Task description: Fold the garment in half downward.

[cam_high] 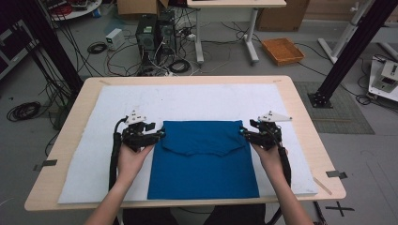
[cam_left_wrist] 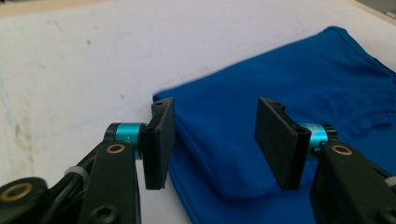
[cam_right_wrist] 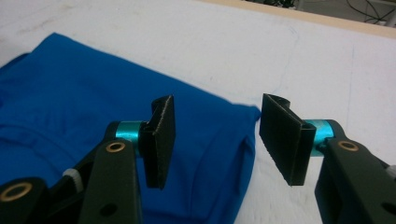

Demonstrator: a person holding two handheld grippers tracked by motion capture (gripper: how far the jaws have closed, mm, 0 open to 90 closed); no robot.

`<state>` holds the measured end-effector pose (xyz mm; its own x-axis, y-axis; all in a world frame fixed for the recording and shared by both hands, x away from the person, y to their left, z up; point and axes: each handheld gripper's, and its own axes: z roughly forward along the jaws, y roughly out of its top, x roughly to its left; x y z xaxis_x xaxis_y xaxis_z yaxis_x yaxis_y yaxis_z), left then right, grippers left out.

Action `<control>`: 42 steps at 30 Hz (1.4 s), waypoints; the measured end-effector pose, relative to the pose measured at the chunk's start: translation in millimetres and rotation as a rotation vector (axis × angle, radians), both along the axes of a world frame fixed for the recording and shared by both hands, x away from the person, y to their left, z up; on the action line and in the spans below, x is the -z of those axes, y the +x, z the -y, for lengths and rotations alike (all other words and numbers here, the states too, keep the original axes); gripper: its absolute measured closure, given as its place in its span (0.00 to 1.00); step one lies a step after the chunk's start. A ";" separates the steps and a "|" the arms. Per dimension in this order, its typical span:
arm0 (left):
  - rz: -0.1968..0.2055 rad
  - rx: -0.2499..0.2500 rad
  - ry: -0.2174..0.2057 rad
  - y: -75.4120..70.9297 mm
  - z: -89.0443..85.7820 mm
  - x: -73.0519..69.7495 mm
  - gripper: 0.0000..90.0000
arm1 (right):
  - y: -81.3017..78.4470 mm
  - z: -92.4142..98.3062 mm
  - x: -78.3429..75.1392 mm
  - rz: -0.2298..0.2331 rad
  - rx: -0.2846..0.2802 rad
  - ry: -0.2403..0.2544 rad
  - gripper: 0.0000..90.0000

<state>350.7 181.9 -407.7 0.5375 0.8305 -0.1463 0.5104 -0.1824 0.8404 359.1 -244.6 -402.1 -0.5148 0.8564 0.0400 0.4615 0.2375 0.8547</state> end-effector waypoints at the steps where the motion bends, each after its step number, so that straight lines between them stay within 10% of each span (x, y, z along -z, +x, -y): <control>1: -0.009 -0.003 0.001 -1.9 -0.8 3.0 0.55 | -3.4 1.0 2.9 0.002 0.001 0.001 0.51; 23: -0.186 0.005 -0.058 2.2 0.6 33.2 0.77 | -12.0 6.3 27.0 -0.079 0.005 0.046 0.57; 34: -0.205 -0.004 -0.047 4.6 8.2 39.6 0.80 | -9.4 13.5 36.4 -0.175 0.023 0.101 0.65; 42: -0.194 0.018 -0.035 4.4 12.2 40.7 0.90 | -2.3 -0.9 47.3 -0.236 0.015 0.041 0.81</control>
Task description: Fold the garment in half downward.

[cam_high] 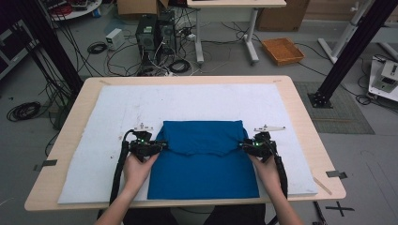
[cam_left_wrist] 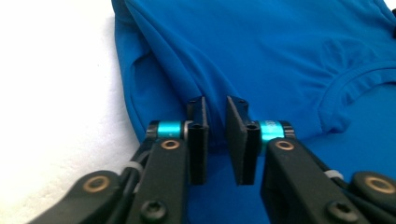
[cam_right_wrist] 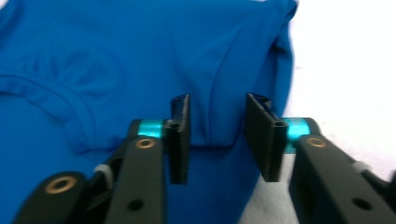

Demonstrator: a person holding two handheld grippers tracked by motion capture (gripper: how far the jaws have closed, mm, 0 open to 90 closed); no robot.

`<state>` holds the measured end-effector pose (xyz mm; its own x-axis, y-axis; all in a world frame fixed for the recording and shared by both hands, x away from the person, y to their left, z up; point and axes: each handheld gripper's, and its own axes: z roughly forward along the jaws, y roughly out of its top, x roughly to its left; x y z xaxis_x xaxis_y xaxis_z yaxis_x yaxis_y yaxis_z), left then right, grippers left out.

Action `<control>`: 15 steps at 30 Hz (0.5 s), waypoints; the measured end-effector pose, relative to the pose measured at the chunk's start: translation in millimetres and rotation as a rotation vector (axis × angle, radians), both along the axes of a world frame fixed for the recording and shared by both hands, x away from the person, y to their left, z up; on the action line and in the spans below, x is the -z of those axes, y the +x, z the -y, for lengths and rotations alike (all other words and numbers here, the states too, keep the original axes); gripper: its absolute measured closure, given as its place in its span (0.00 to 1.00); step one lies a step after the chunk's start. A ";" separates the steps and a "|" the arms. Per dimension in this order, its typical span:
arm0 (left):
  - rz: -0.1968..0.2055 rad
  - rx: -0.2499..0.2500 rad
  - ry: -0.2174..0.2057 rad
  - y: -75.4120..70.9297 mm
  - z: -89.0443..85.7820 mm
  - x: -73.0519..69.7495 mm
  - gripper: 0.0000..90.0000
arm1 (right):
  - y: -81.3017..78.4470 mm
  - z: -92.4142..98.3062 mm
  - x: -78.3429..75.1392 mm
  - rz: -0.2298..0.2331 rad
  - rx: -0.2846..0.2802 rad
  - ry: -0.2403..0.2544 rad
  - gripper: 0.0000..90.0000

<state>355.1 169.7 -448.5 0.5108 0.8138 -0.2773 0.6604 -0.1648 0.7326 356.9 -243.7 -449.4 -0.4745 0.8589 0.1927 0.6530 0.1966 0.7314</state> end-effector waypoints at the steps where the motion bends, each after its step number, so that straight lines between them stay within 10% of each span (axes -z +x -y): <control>1: 0.007 0.006 -0.002 -0.1 0.2 -0.1 0.92 | 0.0 -0.3 -0.4 0.002 -0.009 -0.002 0.85; 15: 0.050 0.027 -0.028 -6.3 -7.2 -16.9 0.96 | -11.4 3.3 -16.1 0.079 -0.021 0.010 0.94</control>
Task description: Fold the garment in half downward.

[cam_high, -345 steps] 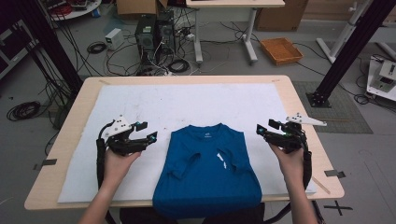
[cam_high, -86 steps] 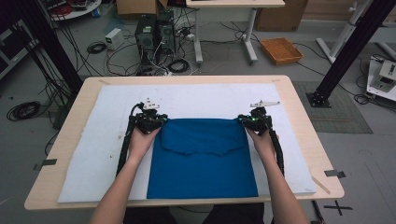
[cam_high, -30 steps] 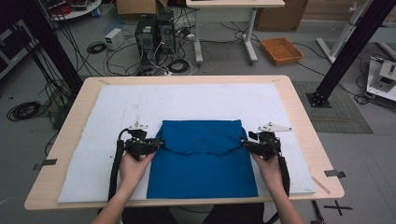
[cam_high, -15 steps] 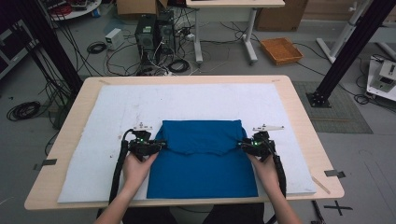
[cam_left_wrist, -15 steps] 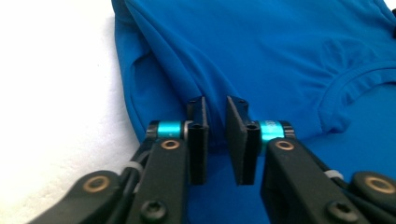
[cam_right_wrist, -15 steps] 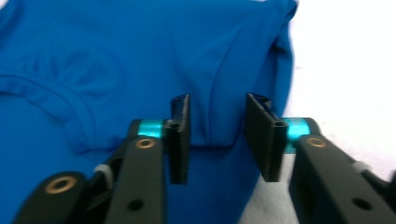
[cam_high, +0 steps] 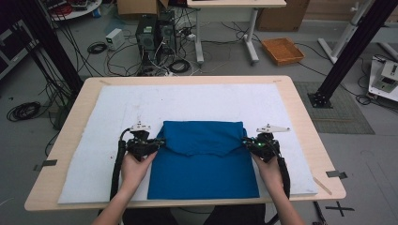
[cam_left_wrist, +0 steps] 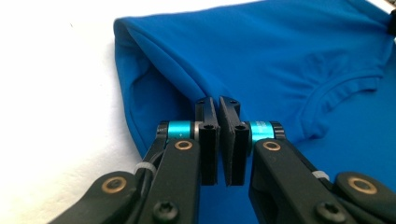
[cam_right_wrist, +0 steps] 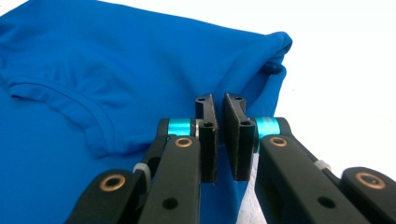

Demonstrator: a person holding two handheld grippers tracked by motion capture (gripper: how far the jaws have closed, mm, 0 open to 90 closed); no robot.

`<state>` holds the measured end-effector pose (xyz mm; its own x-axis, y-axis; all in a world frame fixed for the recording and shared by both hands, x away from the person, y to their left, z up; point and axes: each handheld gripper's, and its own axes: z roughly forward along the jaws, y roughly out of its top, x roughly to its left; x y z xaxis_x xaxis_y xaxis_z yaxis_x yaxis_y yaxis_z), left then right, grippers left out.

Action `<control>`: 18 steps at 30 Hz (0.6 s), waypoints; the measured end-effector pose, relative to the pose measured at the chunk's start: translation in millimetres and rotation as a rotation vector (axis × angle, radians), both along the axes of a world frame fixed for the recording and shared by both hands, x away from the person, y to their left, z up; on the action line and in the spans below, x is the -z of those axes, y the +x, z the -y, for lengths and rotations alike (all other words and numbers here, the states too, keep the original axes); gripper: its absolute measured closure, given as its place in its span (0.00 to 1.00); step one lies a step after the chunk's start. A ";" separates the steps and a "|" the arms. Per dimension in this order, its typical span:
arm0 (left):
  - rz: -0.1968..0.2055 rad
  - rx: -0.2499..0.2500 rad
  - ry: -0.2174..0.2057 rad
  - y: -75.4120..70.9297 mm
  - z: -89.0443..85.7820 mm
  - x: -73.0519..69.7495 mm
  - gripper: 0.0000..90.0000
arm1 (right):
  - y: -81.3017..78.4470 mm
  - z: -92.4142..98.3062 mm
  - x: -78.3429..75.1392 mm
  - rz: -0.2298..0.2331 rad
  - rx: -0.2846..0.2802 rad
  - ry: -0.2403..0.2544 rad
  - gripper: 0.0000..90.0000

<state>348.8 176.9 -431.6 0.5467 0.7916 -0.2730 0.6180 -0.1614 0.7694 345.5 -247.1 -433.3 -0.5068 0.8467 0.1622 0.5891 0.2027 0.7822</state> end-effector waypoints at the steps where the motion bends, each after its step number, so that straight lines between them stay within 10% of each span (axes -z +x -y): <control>1: 0.003 0.001 0.001 -1.3 -1.2 -2.9 0.96 | -1.1 0.6 -1.5 -0.003 0.000 0.003 0.94; 18: 0.012 0.116 -0.013 -50.8 -8.2 -28.4 0.96 | -41.1 9.8 -25.7 0.032 -0.065 -0.028 0.94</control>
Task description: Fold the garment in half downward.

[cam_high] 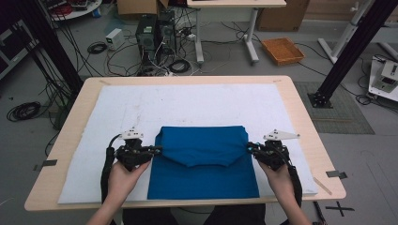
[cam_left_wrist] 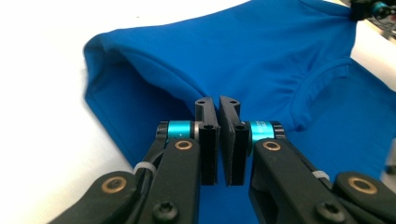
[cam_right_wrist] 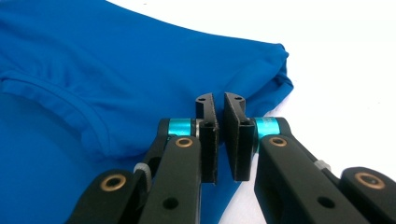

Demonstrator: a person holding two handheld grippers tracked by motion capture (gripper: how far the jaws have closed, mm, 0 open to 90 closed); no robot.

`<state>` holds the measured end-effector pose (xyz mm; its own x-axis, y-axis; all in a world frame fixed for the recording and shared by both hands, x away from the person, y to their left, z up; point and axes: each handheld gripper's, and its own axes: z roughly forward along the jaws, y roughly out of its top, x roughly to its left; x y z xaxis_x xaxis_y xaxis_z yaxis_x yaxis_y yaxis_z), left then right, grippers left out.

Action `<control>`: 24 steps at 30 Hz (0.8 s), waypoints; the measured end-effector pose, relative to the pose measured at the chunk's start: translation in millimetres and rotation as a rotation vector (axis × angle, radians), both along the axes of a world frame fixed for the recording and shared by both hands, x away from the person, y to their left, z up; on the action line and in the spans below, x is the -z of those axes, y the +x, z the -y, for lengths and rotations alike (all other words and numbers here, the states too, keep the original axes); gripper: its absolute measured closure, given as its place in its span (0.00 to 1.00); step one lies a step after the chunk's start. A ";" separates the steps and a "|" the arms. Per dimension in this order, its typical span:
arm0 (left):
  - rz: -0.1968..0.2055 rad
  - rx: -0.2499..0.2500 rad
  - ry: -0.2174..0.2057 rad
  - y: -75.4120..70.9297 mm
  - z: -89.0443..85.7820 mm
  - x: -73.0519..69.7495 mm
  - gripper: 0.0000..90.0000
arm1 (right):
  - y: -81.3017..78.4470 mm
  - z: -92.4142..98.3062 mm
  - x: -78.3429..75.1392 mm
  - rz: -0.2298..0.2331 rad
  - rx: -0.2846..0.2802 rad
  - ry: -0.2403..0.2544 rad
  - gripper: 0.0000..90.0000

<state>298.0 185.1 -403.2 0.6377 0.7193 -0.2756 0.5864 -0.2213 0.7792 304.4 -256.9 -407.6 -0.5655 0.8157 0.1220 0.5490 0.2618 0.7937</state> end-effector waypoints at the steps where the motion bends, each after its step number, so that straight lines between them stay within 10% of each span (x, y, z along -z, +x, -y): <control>1: -0.003 0.009 0.001 -3.2 -0.5 -0.7 0.96 | -4.6 0.1 -1.5 -0.002 -0.006 0.003 0.94; 15: -0.033 0.090 -0.001 -59.8 -8.3 2.5 0.96 | -64.3 7.6 -1.6 -0.018 -0.064 0.028 0.96; 24: -0.061 0.078 0.017 -51.2 -6.1 19.8 0.95 | -59.3 3.4 28.9 -0.072 -0.017 0.021 0.83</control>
<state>246.8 191.2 -423.0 0.6747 0.6727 -0.3037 0.6129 -0.2812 0.7384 245.1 -260.3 -436.5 -0.5684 0.8029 0.1796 0.6003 0.2554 0.7579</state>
